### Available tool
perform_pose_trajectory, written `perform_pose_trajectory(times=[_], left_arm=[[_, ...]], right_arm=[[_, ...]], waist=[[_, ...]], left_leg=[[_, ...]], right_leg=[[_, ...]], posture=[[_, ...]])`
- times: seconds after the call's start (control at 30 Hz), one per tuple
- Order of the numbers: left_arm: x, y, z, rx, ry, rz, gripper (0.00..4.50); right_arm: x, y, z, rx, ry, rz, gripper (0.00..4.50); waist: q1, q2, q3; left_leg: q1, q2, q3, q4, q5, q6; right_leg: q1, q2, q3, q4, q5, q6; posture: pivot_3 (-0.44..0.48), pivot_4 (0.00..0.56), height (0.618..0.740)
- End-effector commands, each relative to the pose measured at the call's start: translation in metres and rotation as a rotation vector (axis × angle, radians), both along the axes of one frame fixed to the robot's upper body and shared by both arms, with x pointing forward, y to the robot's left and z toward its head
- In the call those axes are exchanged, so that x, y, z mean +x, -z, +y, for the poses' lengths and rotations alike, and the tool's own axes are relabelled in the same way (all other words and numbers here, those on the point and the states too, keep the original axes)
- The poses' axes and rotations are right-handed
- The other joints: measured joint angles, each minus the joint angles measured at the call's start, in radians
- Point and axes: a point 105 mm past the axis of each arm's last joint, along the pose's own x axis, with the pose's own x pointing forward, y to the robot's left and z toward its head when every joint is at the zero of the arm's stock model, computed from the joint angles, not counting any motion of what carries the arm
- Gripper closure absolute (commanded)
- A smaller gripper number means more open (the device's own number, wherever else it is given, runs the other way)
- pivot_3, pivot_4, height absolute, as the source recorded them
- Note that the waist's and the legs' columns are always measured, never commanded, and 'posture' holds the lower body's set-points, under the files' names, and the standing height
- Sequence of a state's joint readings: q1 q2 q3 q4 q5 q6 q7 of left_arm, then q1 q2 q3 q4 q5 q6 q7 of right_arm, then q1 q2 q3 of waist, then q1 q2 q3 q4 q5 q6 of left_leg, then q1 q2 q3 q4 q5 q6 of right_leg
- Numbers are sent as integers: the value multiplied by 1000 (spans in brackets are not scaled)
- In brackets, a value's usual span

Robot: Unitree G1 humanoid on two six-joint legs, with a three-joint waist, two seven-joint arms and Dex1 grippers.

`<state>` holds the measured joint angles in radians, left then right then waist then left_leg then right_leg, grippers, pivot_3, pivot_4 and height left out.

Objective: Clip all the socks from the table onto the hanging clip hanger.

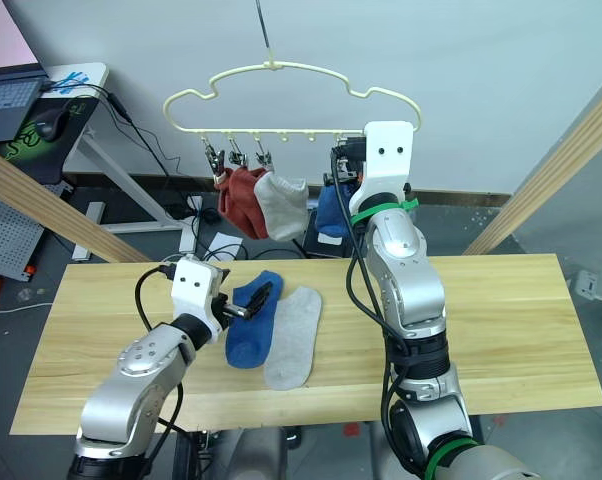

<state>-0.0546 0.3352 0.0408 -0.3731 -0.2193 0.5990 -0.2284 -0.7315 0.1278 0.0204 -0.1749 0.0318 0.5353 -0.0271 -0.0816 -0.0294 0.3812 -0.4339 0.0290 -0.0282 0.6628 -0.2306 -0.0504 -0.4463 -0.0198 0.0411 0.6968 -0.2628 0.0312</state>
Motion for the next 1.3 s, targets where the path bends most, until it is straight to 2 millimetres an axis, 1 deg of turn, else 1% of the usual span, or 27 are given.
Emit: perform_pose_trajectory(times=[0.03, 0.1, 0.23, 0.37, 0.47, 0.57, 0.67, 0.83, 1.0, 1.07, 1.1, 1.17, 1.2, 1.23, 1.3], left_arm=[[3, 13, -7, 11, -31, 35, 0], [7, 20, -11, 3, -41, 51, 0], [25, 20, -13, -3, -71, 30, 0], [38, 21, -13, -3, -89, 35, 0], [41, 27, -15, 11, -89, 67, 0], [40, 32, -17, 26, -77, 92, 0], [37, 37, -19, 42, -66, 118, 589], [34, 42, -20, 57, -58, 146, 1936], [31, 46, -20, 58, -55, 165, 3107], [31, 43, -20, 55, -53, 153, 3576], [31, 41, -21, 53, -47, 140, 3797], [34, 26, -27, 37, -23, 76, 4267], [35, 19, -31, 34, -5, 44, 4413], [36, 8, -37, 43, 25, -6, 4499], [35, -15, -53, 58, 105, -111, 4500]], right_arm=[[-9, -18, 3, 26, -20, -66, 4377], [-10, -18, 3, 25, -22, -65, 4377], [-10, -17, 3, 22, -24, -62, 4377], [-10, -17, 4, 22, -28, -61, 4377], [-10, -17, 5, 22, -29, -59, 4377], [-11, -17, 5, 22, -30, -58, 4377], [-11, -17, 6, 23, -31, -57, 4377], [-11, -17, 6, 26, -34, -56, 4377], [-11, -17, 6, 27, -36, -56, 4377], [-11, -16, 6, 27, -37, -56, 4377], [-11, -16, 6, 27, -37, -55, 4377], [-11, -17, 6, 28, -38, -56, 4377], [-11, -17, 6, 28, -38, -56, 4377], [-11, -17, 6, 28, -39, -56, 4377], [-12, -18, 6, 30, -40, -58, 4377]], waist=[[0, 0, 0], [0, 0, 0], [1, 0, 0], [0, 0, 0], [-1, 0, 0], [-1, 0, 0], [-1, 0, 0], [-1, 0, 0], [-1, 0, 0], [-1, 0, 0], [-1, 0, 0], [-1, 0, 0], [-1, 0, 0], [-1, 0, 0], [-1, 0, 0]], left_leg=[[0, 0, 0, 0, 0, 0], [0, 0, 0, 0, 0, 0], [0, 0, 0, 0, 0, 0], [0, 0, 1, 0, 0, 0], [0, 0, 1, -1, 0, 0], [0, 0, 1, -1, 0, 0], [0, 0, 1, -1, 0, 0], [0, 0, 1, 0, 0, 0], [0, 0, 1, -1, 0, 0], [0, 0, 1, -1, 0, 0], [0, 0, 1, -1, 0, 0], [0, 0, 1, -1, 0, 0], [0, 0, 1, -1, 0, 0], [0, 0, 1, -1, 0, 0], [0, 0, 1, -1, 0, 0]], right_leg=[[0, 0, 0, 0, 0, 0], [0, 0, 0, 0, 0, 0], [0, 0, 0, 0, 0, 0], [0, 0, 0, 0, 0, 0], [0, 0, 0, 0, 0, 0], [0, 0, 0, -1, 0, 0], [0, 0, 0, -1, 0, 0], [0, 0, 0, 0, 0, 0], [0, 0, 0, 0, 0, 0], [0, 0, 0, 0, 0, 0], [0, 0, 0, 0, 0, 0], [0, 0, 0, -1, 0, 0], [0, 0, 0, -1, 0, 0], [0, 0, 0, -1, 0, 0], [0, 0, 0, -1, 0, 0]], posture=[[-68, 354, 740], [-70, 355, 740], [-70, 358, 740], [-72, 359, 740], [-77, 359, 740], [-80, 359, 740], [-79, 360, 740], [-79, 360, 740], [-76, 362, 740], [-76, 362, 740], [-76, 361, 740], [-76, 361, 740], [-76, 361, 740], [-76, 361, 740], [-79, 362, 740]])
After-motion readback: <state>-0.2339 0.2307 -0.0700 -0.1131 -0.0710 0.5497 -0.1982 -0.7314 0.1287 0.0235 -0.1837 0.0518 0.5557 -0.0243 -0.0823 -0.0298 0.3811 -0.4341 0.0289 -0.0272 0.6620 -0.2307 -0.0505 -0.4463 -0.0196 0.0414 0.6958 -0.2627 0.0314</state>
